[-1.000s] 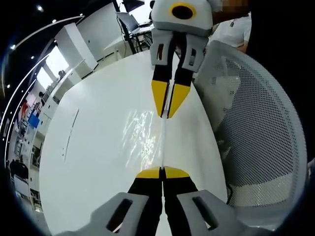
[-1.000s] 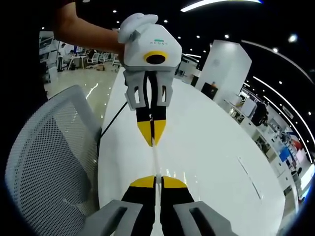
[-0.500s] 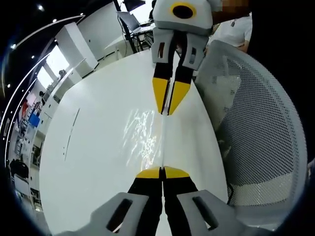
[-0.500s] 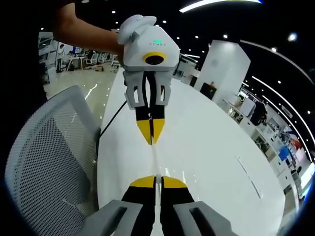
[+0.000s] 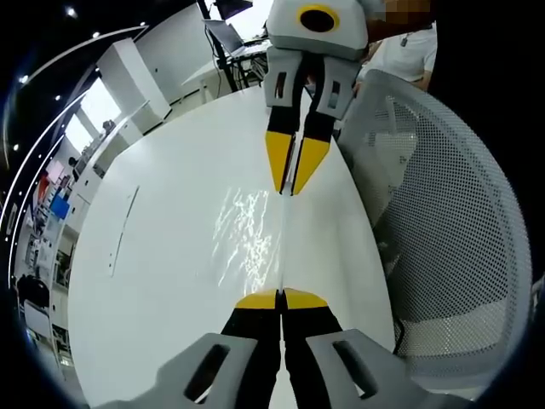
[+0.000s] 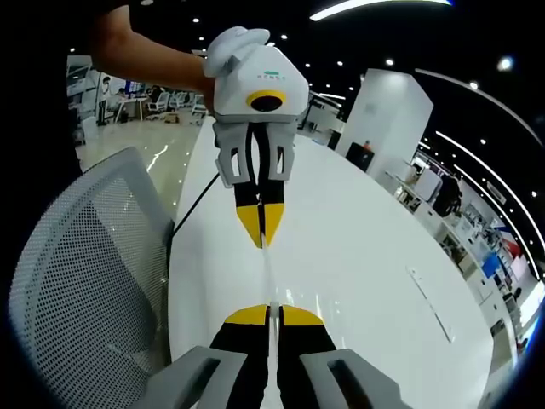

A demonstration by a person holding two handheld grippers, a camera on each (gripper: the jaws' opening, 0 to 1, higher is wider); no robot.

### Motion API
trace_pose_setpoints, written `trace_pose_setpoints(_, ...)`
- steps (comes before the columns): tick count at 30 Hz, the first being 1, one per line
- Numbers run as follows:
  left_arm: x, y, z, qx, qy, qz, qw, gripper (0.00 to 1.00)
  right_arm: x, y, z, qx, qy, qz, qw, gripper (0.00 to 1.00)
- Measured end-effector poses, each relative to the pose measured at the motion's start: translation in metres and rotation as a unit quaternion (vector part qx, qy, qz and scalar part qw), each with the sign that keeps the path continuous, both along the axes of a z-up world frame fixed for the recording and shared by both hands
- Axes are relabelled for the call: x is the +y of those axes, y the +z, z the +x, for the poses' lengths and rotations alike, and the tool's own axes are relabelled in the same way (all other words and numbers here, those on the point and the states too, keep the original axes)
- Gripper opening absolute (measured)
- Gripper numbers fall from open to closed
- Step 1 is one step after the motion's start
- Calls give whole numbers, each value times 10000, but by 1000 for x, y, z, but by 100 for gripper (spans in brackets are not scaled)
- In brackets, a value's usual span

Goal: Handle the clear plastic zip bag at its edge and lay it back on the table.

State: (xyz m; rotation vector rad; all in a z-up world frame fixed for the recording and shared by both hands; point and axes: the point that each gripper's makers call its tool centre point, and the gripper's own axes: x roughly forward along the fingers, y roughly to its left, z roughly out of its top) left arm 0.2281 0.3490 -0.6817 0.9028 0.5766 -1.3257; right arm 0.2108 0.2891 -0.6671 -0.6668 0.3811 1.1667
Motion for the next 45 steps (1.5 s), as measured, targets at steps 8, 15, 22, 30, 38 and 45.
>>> trace_pose_setpoints(8,-1,0,0,-3,3,-15,10000,0,-1,0,0,-1,-10,0,10000,0)
trace_pose_setpoints(15,-2,1,0,-8,0,-16,10000,0,-2,1,0,-1,-30,0,10000,0)
trace_pose_setpoints(22,-6,13,2,-111,-5,-42,9999,0,-7,12,2,-92,-80,80,9999,0)
trace_pose_setpoints(30,-7,12,0,-130,17,-25,9999,0,-7,10,1,-103,-51,80,9999,0)
trace_pose_setpoints(38,-4,11,-1,-93,34,-13,10000,0,-4,9,-1,-75,-30,96,9999,0)
trace_pose_setpoints(45,-3,10,-2,-77,34,-3,10000,0,-3,7,-2,-63,-43,108,9999,0)
